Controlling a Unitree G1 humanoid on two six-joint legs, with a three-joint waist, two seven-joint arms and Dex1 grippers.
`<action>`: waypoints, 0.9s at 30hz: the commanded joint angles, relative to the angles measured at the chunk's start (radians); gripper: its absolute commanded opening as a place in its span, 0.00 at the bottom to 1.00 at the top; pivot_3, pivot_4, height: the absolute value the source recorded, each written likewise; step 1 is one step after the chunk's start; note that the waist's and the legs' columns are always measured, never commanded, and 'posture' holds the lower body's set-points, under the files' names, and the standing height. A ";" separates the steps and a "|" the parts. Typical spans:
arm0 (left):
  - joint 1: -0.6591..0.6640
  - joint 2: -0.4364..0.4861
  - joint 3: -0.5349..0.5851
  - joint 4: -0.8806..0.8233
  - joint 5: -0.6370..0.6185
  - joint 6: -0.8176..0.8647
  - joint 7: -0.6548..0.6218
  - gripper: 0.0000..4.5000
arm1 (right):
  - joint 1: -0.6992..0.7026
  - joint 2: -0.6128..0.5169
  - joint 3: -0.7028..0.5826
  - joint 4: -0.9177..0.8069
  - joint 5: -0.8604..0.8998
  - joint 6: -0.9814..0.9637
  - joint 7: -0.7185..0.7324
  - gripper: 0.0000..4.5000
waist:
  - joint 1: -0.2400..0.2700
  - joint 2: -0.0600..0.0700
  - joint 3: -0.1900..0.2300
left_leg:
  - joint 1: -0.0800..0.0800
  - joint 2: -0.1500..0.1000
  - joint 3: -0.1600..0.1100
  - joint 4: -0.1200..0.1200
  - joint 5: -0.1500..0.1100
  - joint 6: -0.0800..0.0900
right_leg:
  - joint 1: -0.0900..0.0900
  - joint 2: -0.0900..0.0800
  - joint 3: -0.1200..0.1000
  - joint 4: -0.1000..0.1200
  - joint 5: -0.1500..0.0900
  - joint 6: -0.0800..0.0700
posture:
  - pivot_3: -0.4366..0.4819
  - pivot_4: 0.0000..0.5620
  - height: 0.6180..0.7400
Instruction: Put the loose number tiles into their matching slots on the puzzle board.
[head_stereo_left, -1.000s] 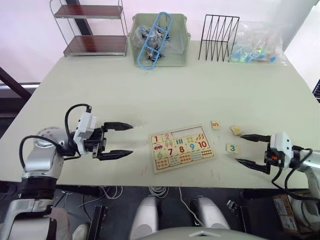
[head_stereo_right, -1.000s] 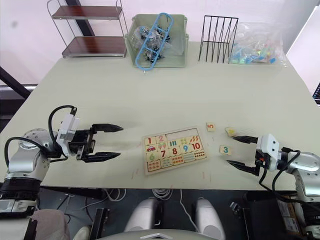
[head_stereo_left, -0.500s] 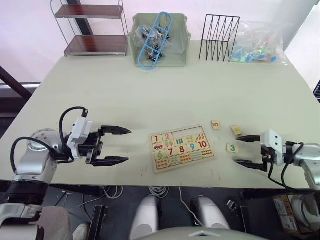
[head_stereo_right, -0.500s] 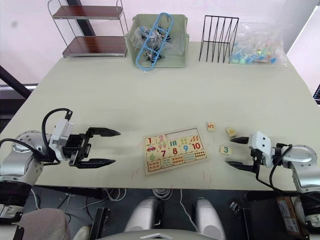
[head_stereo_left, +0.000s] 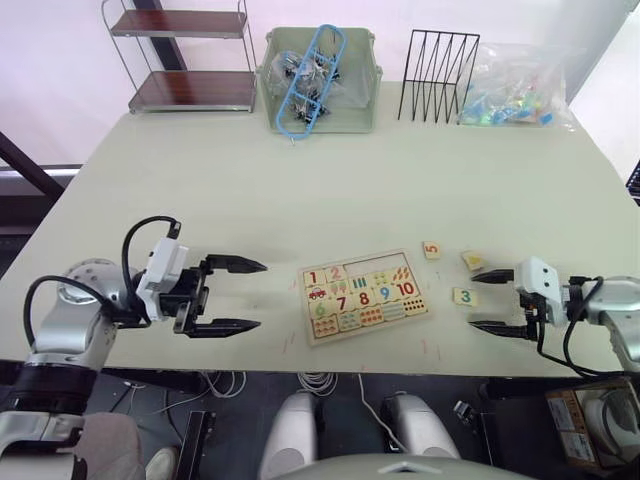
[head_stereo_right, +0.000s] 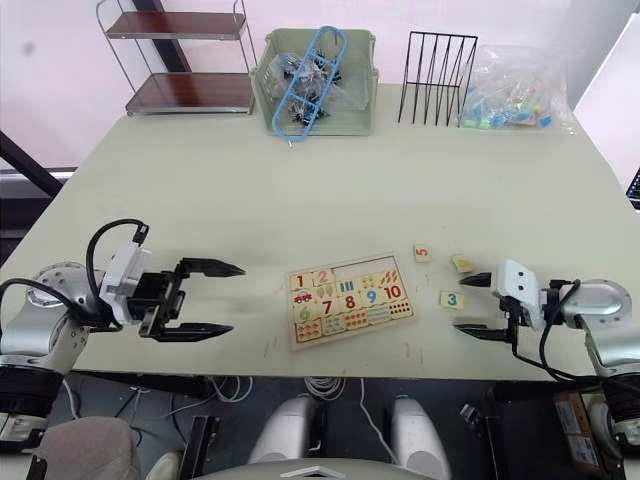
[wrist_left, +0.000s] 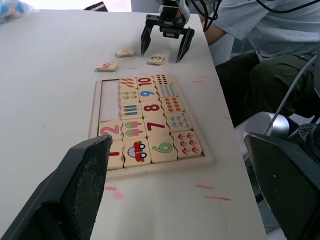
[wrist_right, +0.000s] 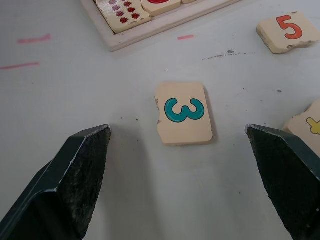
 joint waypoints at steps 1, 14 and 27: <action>0.003 0.005 0.031 -0.035 -0.010 0.007 -0.030 0.99 | 0.009 -0.016 0.011 -0.030 -0.014 0.029 -0.013 1.00 | -0.001 0.000 0.000 | 0.000 0.000 0.000 0.000 0.000 0.000 | 0.000 0.000 0.000 0.000 0.000 0.000 | 0.48 0.27 1.00; 0.005 0.010 0.031 -0.034 -0.003 0.010 -0.030 0.99 | -0.032 -0.011 0.025 -0.048 0.000 0.107 0.008 1.00 | -0.003 0.000 0.000 | 0.000 0.000 0.000 0.000 0.000 0.000 | 0.000 0.000 0.000 0.000 0.000 0.000 | 0.48 0.27 1.00; 0.031 0.005 0.050 -0.048 -0.002 0.019 -0.030 1.00 | -0.037 -0.010 0.034 -0.055 -0.005 0.124 0.003 0.23 | -0.002 0.000 0.000 | 0.000 0.000 0.001 0.000 0.000 0.000 | 0.000 0.000 0.000 0.000 0.000 0.000 | 0.48 0.27 1.00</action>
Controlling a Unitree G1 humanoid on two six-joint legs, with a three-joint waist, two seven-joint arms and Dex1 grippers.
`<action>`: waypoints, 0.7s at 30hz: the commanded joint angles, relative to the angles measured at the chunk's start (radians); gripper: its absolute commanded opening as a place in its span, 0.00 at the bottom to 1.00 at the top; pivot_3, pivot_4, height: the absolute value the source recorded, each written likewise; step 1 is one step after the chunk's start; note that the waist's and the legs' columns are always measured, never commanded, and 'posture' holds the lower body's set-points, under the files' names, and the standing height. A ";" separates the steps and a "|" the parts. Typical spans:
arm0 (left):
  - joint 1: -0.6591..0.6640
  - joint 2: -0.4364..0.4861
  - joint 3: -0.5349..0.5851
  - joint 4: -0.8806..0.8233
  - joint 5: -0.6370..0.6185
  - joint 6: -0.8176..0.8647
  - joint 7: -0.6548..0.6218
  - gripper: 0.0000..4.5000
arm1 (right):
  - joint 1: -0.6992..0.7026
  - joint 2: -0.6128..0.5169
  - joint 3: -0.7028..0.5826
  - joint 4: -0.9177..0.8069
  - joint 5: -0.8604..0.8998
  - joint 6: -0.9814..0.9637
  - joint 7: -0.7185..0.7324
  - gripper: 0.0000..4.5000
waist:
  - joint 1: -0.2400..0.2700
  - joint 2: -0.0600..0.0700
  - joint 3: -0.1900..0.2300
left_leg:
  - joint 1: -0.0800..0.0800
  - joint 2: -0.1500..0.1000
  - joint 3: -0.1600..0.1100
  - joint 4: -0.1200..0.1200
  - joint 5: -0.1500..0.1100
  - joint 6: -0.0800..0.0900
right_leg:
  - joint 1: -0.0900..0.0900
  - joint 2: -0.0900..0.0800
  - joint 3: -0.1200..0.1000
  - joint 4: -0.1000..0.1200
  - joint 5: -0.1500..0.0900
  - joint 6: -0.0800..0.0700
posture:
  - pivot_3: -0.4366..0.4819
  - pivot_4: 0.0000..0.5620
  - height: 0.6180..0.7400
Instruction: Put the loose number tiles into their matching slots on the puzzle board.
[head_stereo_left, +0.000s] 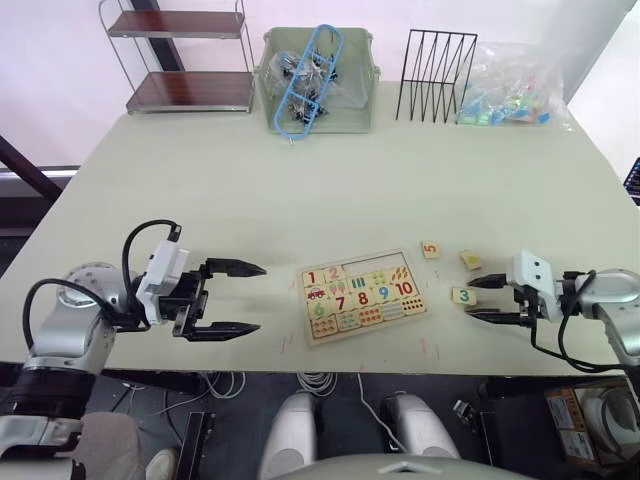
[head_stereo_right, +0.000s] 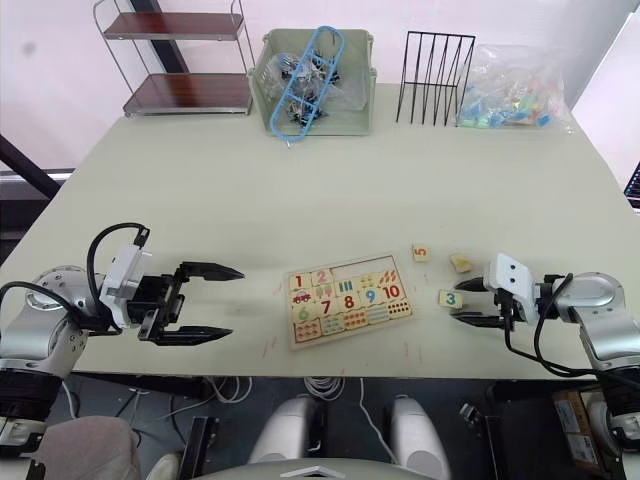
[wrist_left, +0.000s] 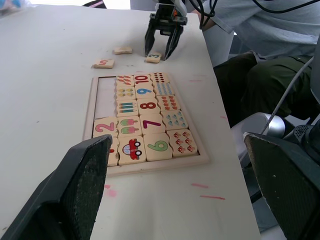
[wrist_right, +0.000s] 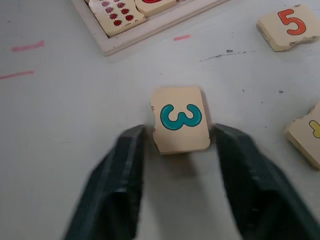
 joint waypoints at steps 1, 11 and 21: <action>0.008 0.003 0.037 -0.038 -0.004 0.002 -0.030 1.00 | -0.004 -0.008 0.007 -0.022 0.001 0.014 0.001 0.19 | 0.000 0.000 0.000 | 0.000 0.000 0.000 0.000 0.000 0.000 | 0.000 0.000 0.000 0.000 0.000 0.000 | 0.48 0.27 1.00; 0.029 -0.014 0.061 -0.049 0.002 0.010 -0.023 1.00 | 0.047 -0.037 -0.052 -0.145 0.063 0.079 -0.008 0.19 | 0.001 0.000 0.000 | -0.001 0.000 0.000 0.000 0.000 0.000 | 0.000 0.000 0.000 0.000 0.000 0.000 | 0.48 0.27 1.00; 0.068 -0.047 0.098 -0.073 0.010 0.023 0.022 1.00 | 0.032 -0.082 -0.060 -0.314 0.060 0.173 -0.081 0.19 | 0.000 0.000 0.000 | 0.000 0.000 0.000 0.000 0.000 0.000 | -0.001 0.000 0.000 0.000 0.000 0.000 | 0.48 0.27 1.00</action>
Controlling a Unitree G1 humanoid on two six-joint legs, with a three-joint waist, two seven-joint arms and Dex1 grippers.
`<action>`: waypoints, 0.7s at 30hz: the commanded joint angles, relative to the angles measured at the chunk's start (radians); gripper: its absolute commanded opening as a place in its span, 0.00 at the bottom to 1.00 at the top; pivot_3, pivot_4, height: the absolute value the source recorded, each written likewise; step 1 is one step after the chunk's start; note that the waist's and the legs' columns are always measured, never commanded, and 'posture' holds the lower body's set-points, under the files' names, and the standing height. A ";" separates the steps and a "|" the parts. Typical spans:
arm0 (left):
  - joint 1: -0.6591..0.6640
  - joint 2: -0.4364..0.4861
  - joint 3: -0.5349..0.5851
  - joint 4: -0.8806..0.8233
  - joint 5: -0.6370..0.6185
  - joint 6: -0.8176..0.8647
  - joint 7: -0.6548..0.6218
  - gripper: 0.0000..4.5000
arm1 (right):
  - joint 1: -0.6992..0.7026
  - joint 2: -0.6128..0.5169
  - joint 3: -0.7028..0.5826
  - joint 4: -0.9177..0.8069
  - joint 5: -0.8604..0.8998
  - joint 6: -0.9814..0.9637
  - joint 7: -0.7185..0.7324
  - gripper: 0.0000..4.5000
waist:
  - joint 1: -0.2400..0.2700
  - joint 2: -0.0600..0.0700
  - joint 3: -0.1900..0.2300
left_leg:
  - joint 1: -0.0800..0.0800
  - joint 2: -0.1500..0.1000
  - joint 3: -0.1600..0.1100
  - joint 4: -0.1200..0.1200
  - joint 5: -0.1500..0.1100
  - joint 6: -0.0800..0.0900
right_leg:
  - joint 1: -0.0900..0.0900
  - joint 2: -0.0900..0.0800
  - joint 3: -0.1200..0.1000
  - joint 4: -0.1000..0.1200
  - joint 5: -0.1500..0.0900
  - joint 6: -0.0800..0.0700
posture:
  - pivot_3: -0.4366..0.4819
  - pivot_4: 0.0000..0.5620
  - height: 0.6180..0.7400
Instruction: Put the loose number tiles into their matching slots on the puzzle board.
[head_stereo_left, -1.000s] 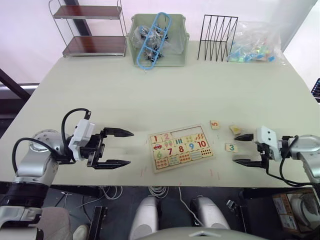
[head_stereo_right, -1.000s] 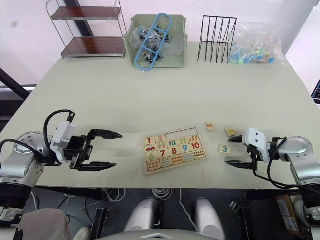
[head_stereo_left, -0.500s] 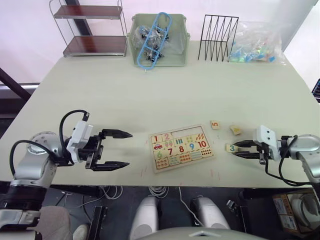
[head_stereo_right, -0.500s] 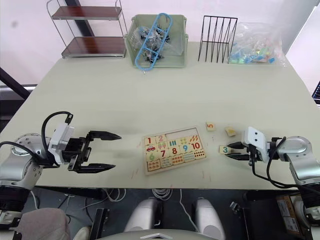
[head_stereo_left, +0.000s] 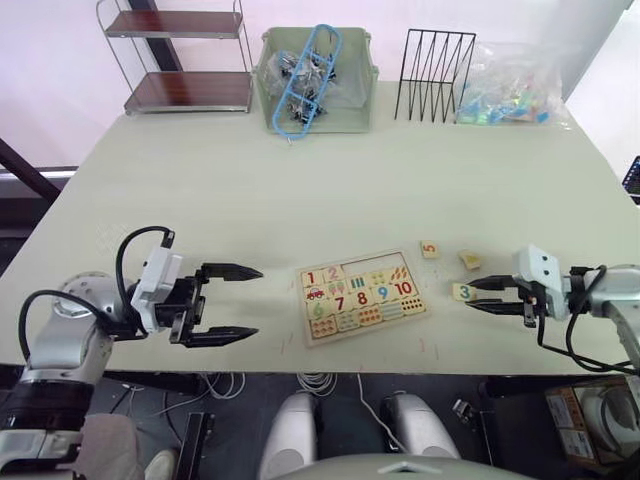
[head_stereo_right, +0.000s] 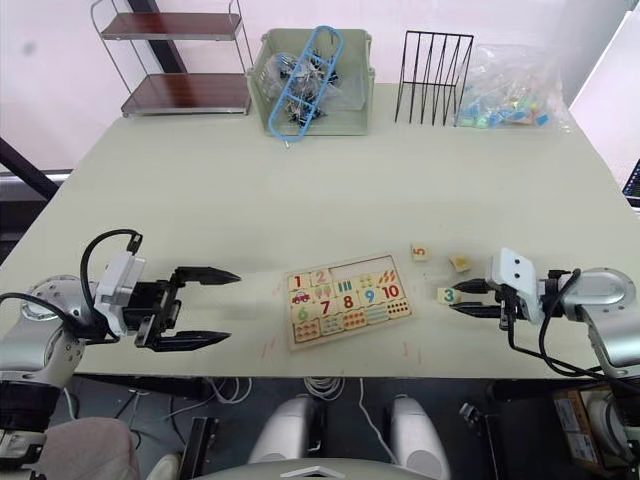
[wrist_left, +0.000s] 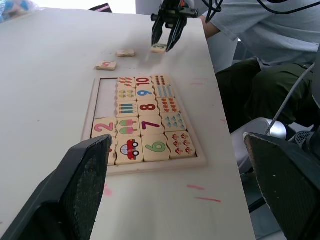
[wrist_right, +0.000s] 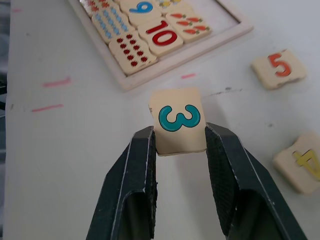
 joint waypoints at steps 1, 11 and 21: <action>0.009 -0.012 0.047 -0.045 -0.002 0.005 0.024 1.00 | -0.033 -0.034 -0.004 -0.099 -0.012 0.058 -0.037 0.19 | 0.001 0.000 0.000 | -0.001 0.000 0.000 0.000 0.000 0.000 | -0.001 0.000 0.000 0.000 0.000 0.000 | 0.48 0.27 1.00; 0.091 -0.044 0.112 -0.121 -0.003 0.034 0.092 1.00 | -0.299 -0.054 0.152 -0.144 -0.081 0.276 -0.041 0.19 | -0.001 0.000 0.000 | -0.001 0.000 0.002 0.000 0.000 0.000 | -0.003 0.000 0.001 0.000 0.000 0.000 | 0.48 0.27 1.00; 0.132 -0.076 0.134 -0.156 0.014 0.050 0.171 1.00 | -0.542 0.026 0.390 -0.150 -0.208 0.435 -0.028 0.19 | -0.001 0.000 0.000 | -0.003 0.000 0.003 -0.001 0.000 0.000 | -0.006 -0.001 0.003 0.000 0.000 0.000 | 0.48 0.27 1.00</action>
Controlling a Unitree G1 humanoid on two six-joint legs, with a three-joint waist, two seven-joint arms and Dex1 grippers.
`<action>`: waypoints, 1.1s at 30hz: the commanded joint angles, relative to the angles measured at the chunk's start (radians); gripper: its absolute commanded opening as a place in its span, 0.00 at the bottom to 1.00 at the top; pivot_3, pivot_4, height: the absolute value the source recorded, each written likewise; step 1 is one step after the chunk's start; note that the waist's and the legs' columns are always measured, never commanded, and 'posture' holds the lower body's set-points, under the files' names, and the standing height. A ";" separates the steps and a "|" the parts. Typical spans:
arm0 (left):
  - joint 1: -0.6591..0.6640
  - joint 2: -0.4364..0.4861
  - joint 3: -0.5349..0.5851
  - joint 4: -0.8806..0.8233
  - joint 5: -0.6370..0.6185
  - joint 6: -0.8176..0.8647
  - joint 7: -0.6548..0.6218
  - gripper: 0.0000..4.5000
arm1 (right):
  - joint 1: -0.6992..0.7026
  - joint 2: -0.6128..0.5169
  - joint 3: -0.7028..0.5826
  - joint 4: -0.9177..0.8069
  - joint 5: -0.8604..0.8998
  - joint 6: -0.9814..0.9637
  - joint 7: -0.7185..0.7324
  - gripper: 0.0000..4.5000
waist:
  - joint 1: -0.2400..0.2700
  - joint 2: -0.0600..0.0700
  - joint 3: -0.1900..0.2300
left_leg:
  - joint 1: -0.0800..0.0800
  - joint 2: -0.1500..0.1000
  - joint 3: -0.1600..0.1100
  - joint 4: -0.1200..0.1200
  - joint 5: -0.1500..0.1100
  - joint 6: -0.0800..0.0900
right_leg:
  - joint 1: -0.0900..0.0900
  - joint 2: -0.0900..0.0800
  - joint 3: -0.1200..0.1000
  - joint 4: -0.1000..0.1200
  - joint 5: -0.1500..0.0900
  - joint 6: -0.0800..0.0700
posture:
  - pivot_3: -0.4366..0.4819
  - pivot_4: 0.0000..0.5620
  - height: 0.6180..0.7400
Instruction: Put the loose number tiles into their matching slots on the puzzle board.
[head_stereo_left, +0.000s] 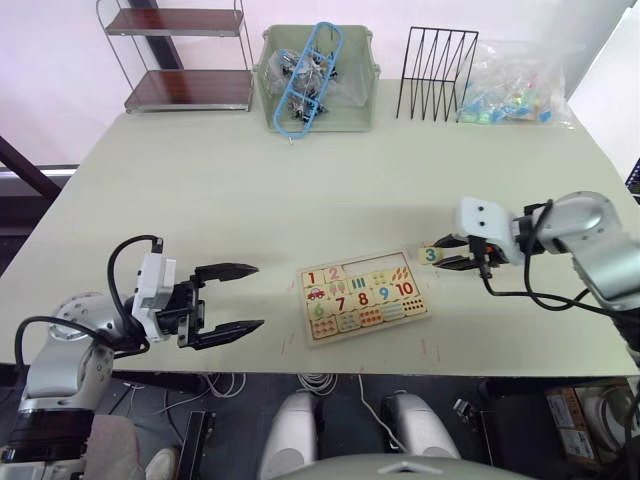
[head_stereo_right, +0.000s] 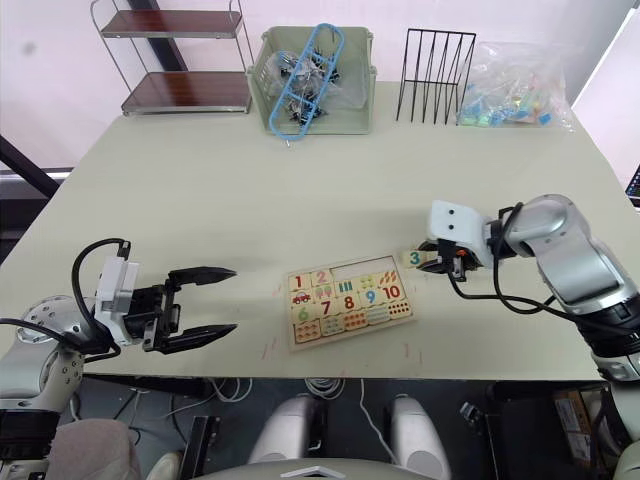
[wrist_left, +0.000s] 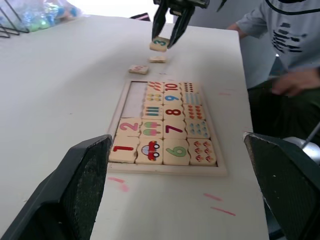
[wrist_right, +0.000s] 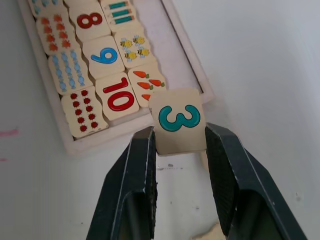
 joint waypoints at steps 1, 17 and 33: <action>0.014 0.001 0.025 -0.038 0.005 0.005 0.017 1.00 | -0.071 0.025 0.045 -0.027 -0.033 0.061 0.001 0.19 | 0.000 0.000 0.000 | 0.000 0.000 0.000 0.000 0.000 0.000 | 0.000 0.000 0.000 0.000 0.000 0.000 | 0.48 0.27 1.00; 0.001 -0.009 0.030 -0.028 0.015 0.009 0.024 1.00 | -0.316 0.223 0.254 0.073 -0.128 0.216 0.001 0.19 | -0.001 0.000 0.000 | -0.002 0.000 0.001 0.000 0.000 0.000 | -0.003 0.000 0.000 0.001 0.000 0.000 | 0.48 0.27 1.00; 0.009 -0.021 0.046 -0.023 0.004 -0.012 0.008 1.00 | -0.363 0.355 0.345 0.172 -0.179 0.206 0.008 0.19 | -0.002 0.000 0.000 | -0.004 0.000 0.000 0.000 0.000 0.000 | -0.005 0.000 -0.001 0.001 0.000 0.000 | 0.48 0.27 1.00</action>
